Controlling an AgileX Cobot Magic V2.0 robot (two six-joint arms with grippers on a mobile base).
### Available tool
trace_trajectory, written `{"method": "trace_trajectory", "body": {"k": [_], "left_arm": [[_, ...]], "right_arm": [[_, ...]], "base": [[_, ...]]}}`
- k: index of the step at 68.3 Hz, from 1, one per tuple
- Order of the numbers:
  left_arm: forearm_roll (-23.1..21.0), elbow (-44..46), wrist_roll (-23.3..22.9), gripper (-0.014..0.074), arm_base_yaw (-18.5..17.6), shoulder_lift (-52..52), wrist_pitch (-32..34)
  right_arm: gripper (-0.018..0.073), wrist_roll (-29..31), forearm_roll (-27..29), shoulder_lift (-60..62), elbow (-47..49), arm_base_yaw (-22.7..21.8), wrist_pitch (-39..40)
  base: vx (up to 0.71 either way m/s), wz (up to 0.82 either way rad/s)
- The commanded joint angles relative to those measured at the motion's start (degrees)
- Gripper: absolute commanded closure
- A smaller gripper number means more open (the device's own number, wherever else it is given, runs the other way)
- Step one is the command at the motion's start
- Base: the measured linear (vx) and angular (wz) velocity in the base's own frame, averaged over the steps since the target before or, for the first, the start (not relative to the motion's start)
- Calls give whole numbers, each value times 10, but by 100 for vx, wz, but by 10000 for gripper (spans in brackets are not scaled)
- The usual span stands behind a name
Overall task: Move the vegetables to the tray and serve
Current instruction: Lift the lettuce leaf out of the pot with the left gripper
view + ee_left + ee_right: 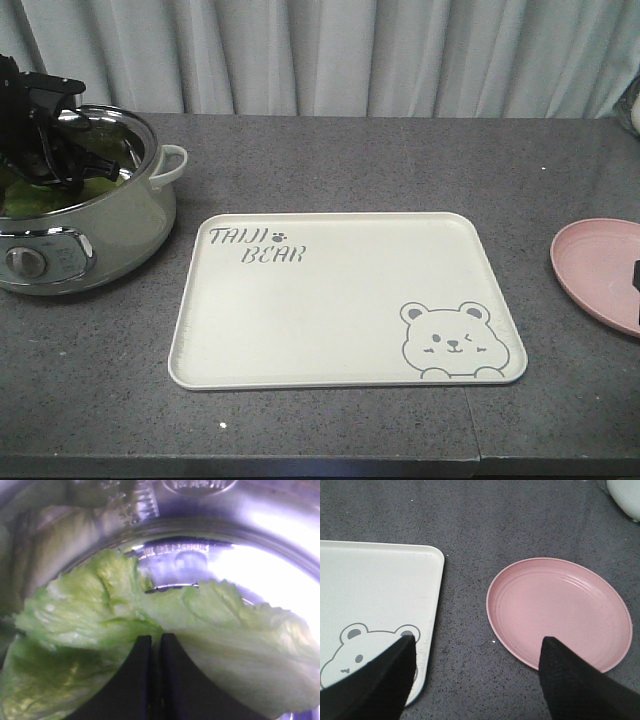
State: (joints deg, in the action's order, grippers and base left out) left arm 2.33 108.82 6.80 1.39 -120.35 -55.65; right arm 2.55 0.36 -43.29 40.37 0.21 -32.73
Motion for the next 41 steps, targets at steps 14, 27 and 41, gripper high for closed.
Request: {"method": "trace_trajectory", "body": {"k": [14, 27, 41], "left_arm": [[-16, 12, 0, 603, 0, 105, -24], [-52, -25, 11, 603, -2, 182, -16], [-99, -116, 50, 603, -13, 294, 10]], "right_arm": [[67, 3, -4, 1, 17, -3, 35], [67, 3, -4, 1, 17, -3, 34], [67, 3, -4, 1, 17, -3, 34]], "base": [[0, 0], [0, 0], [0, 0]]}}
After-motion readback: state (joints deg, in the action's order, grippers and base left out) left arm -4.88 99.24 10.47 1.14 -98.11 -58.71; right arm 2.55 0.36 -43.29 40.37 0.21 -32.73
